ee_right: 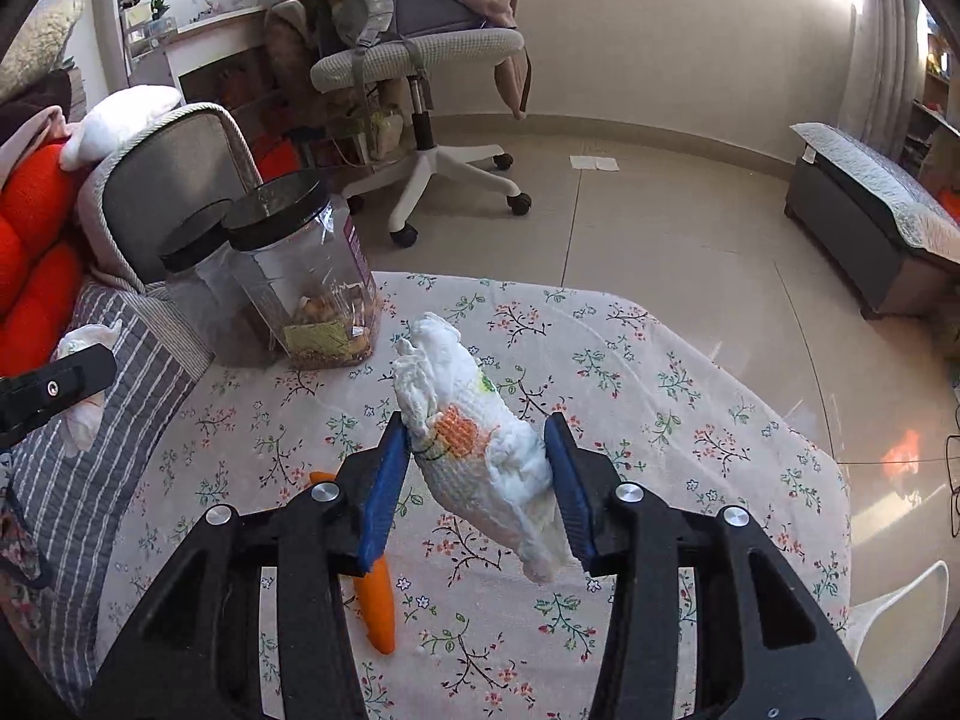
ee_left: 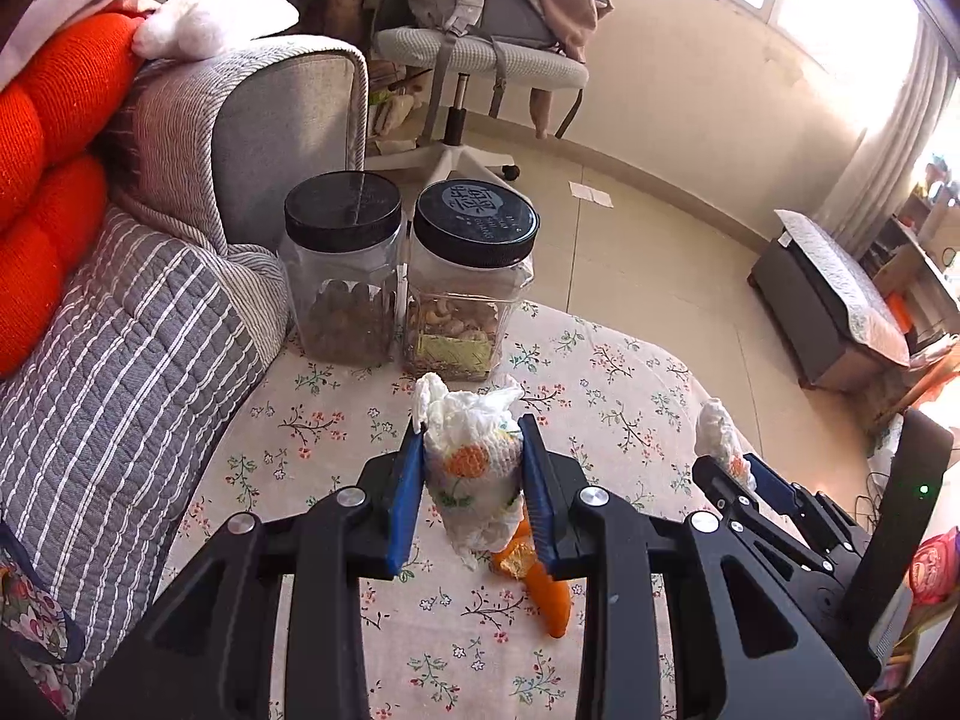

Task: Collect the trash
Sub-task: 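Grasp and lift the white crumpled tissue with the right gripper while the left gripper holds its tissue, then carry both tissues to the bin while the right gripper drops its tissue in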

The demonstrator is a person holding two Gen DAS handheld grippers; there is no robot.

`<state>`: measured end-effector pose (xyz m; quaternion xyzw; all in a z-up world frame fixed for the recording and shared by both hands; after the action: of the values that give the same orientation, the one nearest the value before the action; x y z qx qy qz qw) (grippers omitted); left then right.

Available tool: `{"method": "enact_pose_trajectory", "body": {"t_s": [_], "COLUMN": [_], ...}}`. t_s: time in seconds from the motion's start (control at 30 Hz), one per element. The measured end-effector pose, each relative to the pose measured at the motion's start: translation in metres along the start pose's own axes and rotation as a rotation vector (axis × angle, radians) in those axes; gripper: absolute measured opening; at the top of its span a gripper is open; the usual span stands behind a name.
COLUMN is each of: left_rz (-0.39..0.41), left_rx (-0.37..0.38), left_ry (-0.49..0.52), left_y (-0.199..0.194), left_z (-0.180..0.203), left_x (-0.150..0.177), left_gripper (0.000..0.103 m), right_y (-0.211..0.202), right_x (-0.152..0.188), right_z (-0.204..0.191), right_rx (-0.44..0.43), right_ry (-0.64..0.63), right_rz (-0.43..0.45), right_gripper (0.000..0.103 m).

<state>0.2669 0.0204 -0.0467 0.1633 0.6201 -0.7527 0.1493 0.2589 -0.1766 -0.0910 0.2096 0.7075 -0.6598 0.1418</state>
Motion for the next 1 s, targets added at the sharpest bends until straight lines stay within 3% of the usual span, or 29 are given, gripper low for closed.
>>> {"method": "enact_pose_trajectory", "body": {"t_s": [0.47, 1.0], "left_rz": [0.067, 0.176], "left_rx": [0.042, 0.102], "left_ry": [0.113, 0.297], "left_y": [-0.027, -0.045], "left_z": [0.074, 0.188], "left_x": [0.032, 0.08], "left_gripper": [0.031, 0.031], "right_y": [-0.083, -0.135], "right_x": [0.039, 0.095], "right_z": [0.065, 0.171], "right_rx": [0.175, 0.3], "right_ry": [0.071, 0.234], "right_rz": [0.16, 0.198], "right_gripper": [0.044, 0.044]}}
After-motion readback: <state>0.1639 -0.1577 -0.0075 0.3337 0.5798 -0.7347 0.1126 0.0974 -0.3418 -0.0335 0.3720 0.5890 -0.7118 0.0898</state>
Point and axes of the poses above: each gripper's, at about its wrist camera, not at the fingertips, and y roughly the way its jaws point, z to its right, x to its underside, the point moved 7 cm from there along y, roughly the way its jaws point, and after that the axes turned 14 degrees about -z, right-handed, at the moved point
